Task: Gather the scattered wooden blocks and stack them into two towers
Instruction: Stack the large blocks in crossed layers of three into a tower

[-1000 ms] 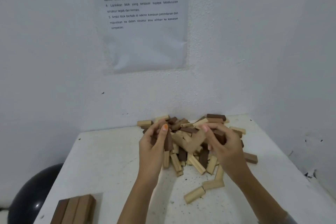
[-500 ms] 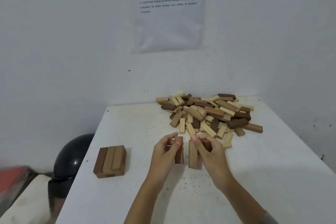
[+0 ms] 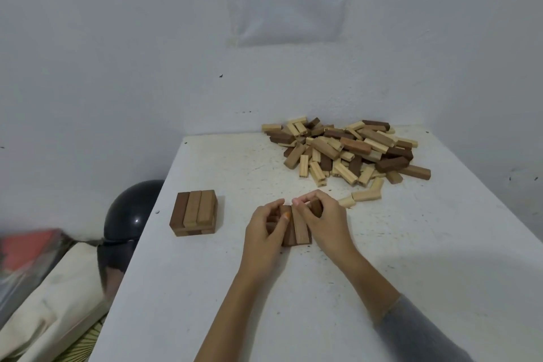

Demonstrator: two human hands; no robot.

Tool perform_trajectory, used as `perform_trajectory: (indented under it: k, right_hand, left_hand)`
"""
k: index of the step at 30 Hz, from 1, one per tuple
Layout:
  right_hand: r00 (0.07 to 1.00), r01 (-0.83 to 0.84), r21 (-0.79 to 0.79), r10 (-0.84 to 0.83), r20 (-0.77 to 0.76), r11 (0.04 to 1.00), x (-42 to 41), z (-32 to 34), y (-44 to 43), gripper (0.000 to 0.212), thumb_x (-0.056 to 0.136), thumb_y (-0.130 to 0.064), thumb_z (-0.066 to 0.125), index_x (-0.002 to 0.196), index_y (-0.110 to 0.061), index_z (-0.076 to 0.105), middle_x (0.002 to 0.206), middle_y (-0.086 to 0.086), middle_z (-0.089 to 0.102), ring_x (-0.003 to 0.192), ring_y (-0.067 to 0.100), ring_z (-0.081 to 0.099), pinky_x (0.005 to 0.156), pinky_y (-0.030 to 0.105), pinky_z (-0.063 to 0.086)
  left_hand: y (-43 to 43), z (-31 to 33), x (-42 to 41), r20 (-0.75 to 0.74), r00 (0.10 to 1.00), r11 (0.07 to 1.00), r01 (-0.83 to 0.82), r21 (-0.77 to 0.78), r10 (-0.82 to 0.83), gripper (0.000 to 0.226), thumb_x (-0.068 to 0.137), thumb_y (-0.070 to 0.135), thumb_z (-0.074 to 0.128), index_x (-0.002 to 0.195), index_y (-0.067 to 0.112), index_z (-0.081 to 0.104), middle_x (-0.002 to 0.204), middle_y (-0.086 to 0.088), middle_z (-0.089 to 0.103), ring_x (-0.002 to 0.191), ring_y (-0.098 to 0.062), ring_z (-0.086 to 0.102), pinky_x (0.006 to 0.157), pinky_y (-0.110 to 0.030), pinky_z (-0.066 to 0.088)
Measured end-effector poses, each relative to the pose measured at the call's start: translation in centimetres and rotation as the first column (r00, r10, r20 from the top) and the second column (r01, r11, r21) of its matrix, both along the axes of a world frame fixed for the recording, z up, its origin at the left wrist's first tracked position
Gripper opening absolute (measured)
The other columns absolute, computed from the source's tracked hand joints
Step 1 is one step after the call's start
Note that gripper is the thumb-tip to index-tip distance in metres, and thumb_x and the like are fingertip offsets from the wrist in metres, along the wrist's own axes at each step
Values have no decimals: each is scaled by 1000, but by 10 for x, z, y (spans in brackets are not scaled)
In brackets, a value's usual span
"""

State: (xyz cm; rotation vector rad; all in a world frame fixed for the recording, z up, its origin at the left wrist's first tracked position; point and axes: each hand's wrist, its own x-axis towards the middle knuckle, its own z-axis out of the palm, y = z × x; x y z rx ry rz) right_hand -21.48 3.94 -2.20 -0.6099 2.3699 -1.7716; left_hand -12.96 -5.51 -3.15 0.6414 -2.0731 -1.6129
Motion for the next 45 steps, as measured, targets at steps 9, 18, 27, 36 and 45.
perform_trajectory:
  k: [9, 18, 27, 36, 45]
  right_hand:
    - [978, 44, -133, -15, 208, 990, 10, -4, 13, 37, 102, -18, 33, 128, -22, 58, 111, -1, 52, 99, 5, 52, 85, 11, 38]
    - [985, 153, 9, -152, -82, 988, 15, -15, 23, 27, 95, -7, 55, 120, -16, 56, 94, -2, 58, 80, -2, 53, 70, 3, 41]
    - [968, -49, 301, 119, -219, 952, 19, -17, 34, 65, 78, -52, 64, 136, -29, 44, 122, -14, 44, 111, 4, 39, 93, 20, 32]
    - [913, -126, 483, 292, -285, 867, 8, -18, 38, 76, 82, -29, 40, 152, -31, 12, 157, -11, 10, 147, 6, -12, 114, 28, -13]
    - [826, 230, 703, 247, -507, 673, 4, -38, 43, 90, 84, -60, 23, 149, 1, 21, 160, 14, 10, 148, 29, -4, 115, 50, -11]
  left_hand:
    - [1, -2, 4, -22, 998, 998, -52, -27, 51, 23, 94, 10, 59, 114, 20, 62, 113, 4, 52, 96, 3, 54, 82, -11, 46]
    - [-3, 5, 14, -35, 998, 998, 55, -15, -55, 33, 94, 0, 45, 117, 16, 62, 113, 4, 57, 93, 8, 55, 79, -12, 46]
    - [-10, -2, 17, 47, 988, 942, 152, -300, -145, 37, 94, 2, 54, 124, 23, 59, 112, 16, 54, 111, -8, 43, 83, -5, 35]
    - [-10, -12, 19, 327, 945, 764, 215, -609, -5, 75, 86, 52, 32, 154, 29, 11, 160, 14, 9, 145, 1, -4, 104, -20, -1]
    - [-1, -18, 13, 467, 884, 638, 352, -685, 13, 83, 79, 58, -3, 153, 21, -14, 159, 7, -23, 142, -5, -29, 115, -32, -15]
